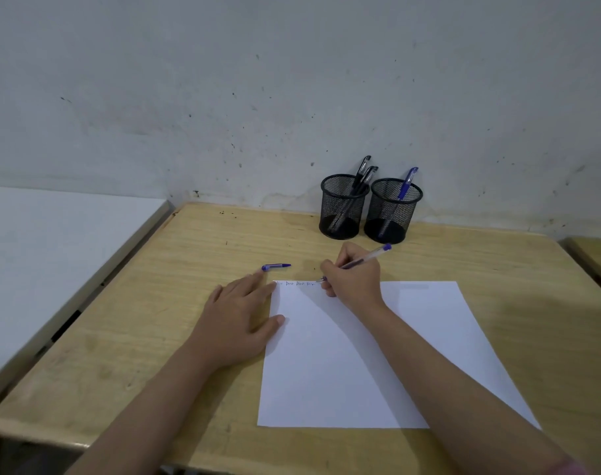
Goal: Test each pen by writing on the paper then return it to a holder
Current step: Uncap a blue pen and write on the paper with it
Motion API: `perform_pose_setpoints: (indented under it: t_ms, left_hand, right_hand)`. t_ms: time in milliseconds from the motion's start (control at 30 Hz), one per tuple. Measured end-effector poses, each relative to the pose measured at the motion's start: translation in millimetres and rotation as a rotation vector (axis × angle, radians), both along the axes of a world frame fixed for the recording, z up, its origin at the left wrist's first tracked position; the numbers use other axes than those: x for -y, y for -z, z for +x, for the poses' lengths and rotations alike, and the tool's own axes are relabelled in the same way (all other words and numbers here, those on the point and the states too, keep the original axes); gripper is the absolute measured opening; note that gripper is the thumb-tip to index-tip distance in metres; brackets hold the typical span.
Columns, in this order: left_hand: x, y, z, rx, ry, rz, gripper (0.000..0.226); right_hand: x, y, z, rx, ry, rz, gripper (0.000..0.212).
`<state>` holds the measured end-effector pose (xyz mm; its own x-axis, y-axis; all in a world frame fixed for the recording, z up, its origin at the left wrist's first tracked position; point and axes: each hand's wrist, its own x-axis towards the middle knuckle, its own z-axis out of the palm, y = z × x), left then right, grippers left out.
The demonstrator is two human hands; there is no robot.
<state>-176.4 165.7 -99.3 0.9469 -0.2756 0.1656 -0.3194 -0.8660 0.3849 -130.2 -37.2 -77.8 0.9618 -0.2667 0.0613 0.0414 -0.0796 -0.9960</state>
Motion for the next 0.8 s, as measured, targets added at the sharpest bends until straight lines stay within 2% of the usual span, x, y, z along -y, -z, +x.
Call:
perform_pose_setpoints:
  t_ms: [800]
  left_hand:
    - [-0.6, 0.8, 1.2, 0.002, 0.001, -0.020, 0.071]
  right_hand:
    - [1.0, 6.1, 4.2, 0.024, 0.008, -0.036, 0.033]
